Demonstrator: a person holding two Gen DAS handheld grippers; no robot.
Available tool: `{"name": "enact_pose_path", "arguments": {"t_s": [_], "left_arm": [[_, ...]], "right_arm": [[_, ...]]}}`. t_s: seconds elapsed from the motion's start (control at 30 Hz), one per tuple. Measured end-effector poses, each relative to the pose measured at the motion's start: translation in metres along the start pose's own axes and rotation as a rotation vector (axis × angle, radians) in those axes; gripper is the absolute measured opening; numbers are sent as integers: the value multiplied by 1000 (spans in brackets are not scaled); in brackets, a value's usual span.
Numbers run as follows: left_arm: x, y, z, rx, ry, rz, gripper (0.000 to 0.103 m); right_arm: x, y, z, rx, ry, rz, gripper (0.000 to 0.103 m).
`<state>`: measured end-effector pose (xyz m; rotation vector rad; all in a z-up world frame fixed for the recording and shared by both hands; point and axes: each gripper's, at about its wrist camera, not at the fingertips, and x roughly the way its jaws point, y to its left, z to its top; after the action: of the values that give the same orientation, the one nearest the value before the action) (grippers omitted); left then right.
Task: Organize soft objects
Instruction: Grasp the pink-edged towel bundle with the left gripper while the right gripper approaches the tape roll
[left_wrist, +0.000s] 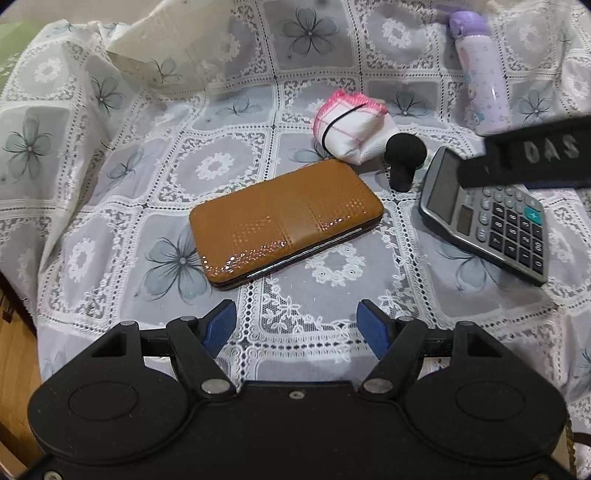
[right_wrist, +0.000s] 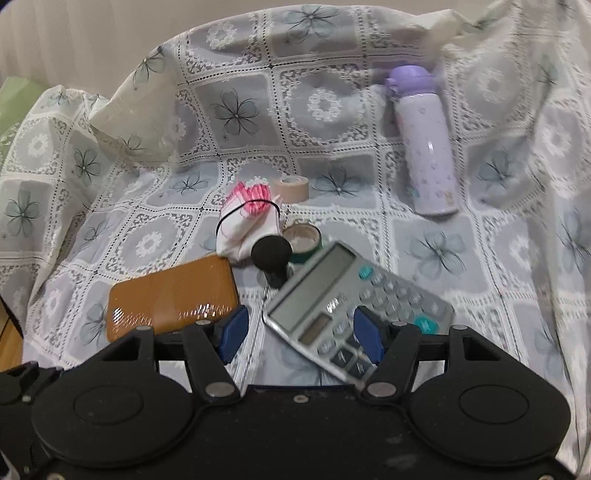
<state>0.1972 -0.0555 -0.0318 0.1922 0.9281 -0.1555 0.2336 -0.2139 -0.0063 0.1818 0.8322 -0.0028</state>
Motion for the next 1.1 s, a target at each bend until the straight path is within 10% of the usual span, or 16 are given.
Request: {"name": "enact_pose_path", "arguments": {"t_s": [0.63, 1.1], "left_arm": [[25, 2, 6, -12, 28, -14, 76], [28, 4, 81, 91, -131, 2, 76]], "right_arm": [[81, -11, 53, -92, -23, -84, 63], [88, -50, 68, -2, -54, -139, 63]]}}
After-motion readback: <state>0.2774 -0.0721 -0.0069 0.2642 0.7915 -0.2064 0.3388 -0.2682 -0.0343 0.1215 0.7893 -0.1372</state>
